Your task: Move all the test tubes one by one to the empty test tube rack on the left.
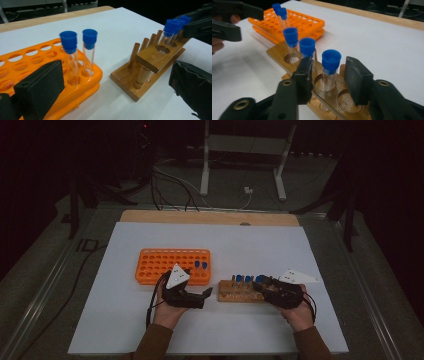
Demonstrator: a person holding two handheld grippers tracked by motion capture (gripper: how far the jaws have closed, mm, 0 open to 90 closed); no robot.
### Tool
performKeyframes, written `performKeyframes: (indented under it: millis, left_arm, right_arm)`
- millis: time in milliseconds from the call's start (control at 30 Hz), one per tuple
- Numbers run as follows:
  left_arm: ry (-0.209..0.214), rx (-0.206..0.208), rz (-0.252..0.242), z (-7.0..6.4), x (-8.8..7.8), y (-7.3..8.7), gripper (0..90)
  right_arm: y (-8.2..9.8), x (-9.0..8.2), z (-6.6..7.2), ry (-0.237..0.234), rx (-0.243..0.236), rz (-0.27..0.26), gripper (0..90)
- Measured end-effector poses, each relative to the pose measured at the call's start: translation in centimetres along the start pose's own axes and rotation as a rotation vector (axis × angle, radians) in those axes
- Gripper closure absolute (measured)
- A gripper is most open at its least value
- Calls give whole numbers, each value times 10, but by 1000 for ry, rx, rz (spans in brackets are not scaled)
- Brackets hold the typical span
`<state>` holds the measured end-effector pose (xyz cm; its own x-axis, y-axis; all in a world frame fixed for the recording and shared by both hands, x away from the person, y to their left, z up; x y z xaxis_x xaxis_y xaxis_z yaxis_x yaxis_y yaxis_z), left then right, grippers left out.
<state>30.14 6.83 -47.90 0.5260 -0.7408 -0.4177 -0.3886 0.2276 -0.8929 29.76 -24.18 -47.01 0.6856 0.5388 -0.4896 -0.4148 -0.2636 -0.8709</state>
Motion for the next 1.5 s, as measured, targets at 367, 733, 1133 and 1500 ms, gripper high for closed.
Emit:
performKeyframes:
  millis: [367,733,1133,1500]
  left_arm:
    - [5,1,1,-2,0,-1,6]
    - [22,-1,7,-2,1,0,6]
    - [39,-7,12,-5,2,-1,9]
    - [55,19,6,-12,1,-6,10]
  right_arm:
    - [2,5,7,13,-56,5,763]
    - [-3,-1,9,18,-57,-30,774]
    - [-16,-16,11,36,-48,-97,774]
    - [-31,-36,10,36,-32,-169,774]
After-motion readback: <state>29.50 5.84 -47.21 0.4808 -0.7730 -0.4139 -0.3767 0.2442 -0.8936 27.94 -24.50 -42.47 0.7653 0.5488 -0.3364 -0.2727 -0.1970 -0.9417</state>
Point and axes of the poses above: each handheld gripper's, and its own axes: x roughly forward along the jaws, y roughly out of its underside, z roughly to its left, the point moved 2 cm from there along x, roughly forward along the jaws, and after that the axes turned 6 degrees about y, right-handed, at the moved point
